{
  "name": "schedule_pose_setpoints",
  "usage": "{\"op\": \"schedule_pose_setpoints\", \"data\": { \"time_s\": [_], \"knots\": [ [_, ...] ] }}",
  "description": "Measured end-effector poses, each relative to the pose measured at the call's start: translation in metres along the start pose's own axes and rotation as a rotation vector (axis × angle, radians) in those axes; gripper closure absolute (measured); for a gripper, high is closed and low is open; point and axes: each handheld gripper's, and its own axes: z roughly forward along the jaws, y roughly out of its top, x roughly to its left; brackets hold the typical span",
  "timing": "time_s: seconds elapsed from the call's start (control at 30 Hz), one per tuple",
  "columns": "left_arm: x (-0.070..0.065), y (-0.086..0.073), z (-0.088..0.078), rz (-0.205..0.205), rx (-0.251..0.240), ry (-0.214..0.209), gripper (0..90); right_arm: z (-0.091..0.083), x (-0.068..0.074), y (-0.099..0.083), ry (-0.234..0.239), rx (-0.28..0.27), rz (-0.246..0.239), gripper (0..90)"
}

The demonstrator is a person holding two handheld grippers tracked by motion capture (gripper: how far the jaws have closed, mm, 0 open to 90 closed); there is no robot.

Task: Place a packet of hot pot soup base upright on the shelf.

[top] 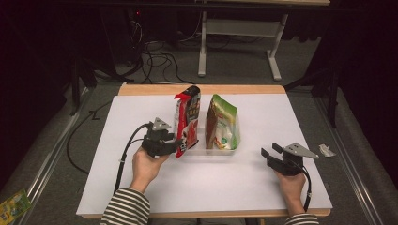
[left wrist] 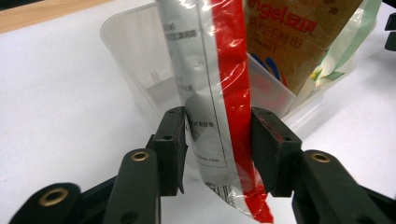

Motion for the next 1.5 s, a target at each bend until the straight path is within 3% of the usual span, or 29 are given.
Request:
{"op": "schedule_pose_setpoints", "data": {
  "time_s": [0.23,0.4,0.63,0.8,0.97,1.1,1.5],
  "knots": [
    [0.000,0.003,0.008,0.014,0.002,0.026,60.1,0.000,0.000,0.000,0.001,0.000,-0.001,43.5],
    [0.000,0.003,0.010,0.014,0.003,0.022,60.3,0.000,0.000,0.000,0.000,0.001,0.002,43.4],
    [-0.001,-0.007,-0.001,0.027,0.034,0.022,56.5,0.000,0.000,0.000,0.003,0.002,0.004,43.4],
    [-0.002,-0.012,-0.008,0.034,0.060,0.000,62.2,0.000,0.000,0.000,0.002,0.001,0.002,43.4],
    [-0.007,-0.013,-0.002,0.041,0.091,-0.014,71.8,0.000,0.000,0.000,0.001,0.001,-0.002,43.4],
    [-0.005,-0.012,0.001,0.011,0.085,-0.023,78.8,0.000,0.001,0.000,-0.002,0.006,0.002,43.4],
    [-0.001,-0.006,0.017,-0.041,0.102,-0.039,81.3,0.001,0.001,0.000,-0.002,0.015,-0.002,43.4]
  ]
}}
